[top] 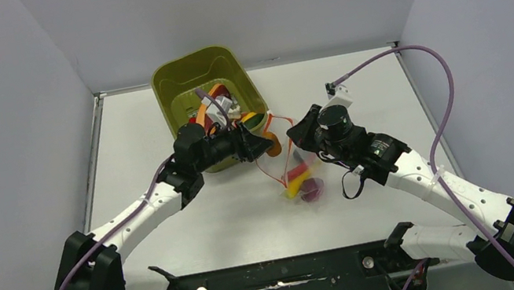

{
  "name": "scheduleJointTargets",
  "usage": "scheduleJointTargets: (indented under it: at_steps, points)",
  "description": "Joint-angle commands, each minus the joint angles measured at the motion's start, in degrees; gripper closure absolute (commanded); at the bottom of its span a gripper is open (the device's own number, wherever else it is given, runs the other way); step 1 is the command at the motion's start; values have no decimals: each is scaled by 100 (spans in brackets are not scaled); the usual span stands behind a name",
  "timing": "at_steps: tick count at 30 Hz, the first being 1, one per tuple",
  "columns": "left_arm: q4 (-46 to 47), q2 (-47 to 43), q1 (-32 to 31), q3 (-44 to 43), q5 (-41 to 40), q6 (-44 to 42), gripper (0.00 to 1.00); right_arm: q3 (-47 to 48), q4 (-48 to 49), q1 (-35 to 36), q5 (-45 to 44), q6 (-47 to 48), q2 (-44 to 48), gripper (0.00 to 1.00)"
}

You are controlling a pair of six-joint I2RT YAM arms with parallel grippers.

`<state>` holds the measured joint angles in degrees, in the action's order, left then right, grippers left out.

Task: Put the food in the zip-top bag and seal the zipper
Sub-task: Place the fake fruit in the zipper food storage bag.

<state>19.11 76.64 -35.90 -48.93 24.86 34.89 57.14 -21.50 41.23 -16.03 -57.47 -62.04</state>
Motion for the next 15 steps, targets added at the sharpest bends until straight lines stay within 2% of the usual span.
scheduleJointTargets:
  at_steps: [1,8,15]
  points:
    - [105,52,-22,-272,176,-167,47,3,284,-36,-157,30,186,100]
    - [-83,82,-19,-381,177,-273,38,-84,295,-36,-170,8,234,100]
    - [-23,-32,-20,-386,160,-254,37,-129,261,-50,-211,43,316,100]
